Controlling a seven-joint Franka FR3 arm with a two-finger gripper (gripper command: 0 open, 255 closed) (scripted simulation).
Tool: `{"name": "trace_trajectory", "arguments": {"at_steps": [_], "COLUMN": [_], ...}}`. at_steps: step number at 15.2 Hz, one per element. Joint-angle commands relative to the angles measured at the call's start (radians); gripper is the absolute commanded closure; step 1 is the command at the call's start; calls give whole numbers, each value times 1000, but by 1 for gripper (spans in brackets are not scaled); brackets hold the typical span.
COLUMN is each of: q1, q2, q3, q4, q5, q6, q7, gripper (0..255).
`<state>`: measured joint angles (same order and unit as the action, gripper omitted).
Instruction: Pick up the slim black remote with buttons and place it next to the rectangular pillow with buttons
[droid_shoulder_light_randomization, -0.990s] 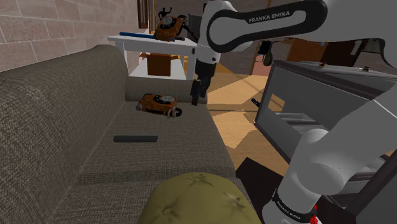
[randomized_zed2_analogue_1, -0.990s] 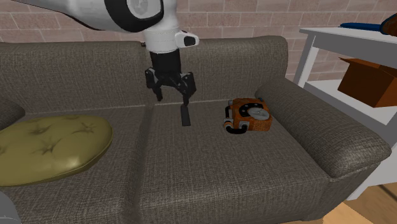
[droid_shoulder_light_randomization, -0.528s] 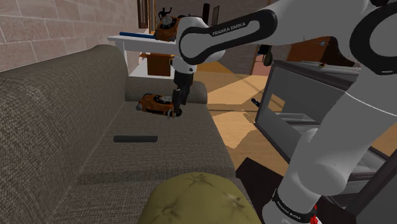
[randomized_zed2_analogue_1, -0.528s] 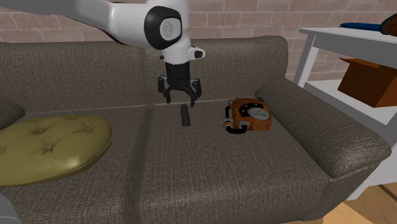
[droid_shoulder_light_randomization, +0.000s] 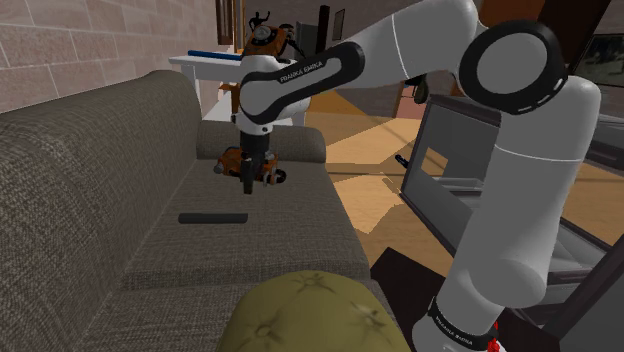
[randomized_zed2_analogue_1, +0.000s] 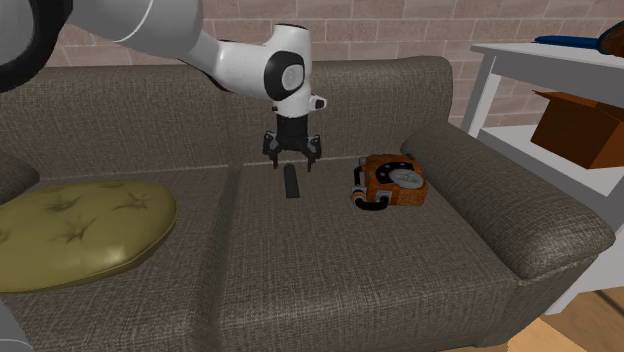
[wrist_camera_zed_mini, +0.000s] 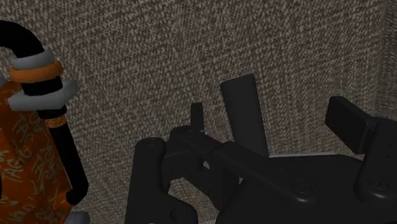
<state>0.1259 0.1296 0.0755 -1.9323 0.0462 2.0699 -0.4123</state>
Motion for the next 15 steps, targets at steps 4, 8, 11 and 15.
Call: {"name": "trace_trajectory", "arguments": {"at_steps": [4, 8, 11, 15], "q1": [24, 44, 46, 49], "q2": [197, 339, 353, 375], "q3": [25, 41, 40, 40], "q4": [180, 322, 302, 280], "q5": [-10, -23, -25, -26], "q6": [-10, -31, 3, 47], "q7": [-47, -79, -78, -77], "gripper": [0, 0, 0, 0]}}
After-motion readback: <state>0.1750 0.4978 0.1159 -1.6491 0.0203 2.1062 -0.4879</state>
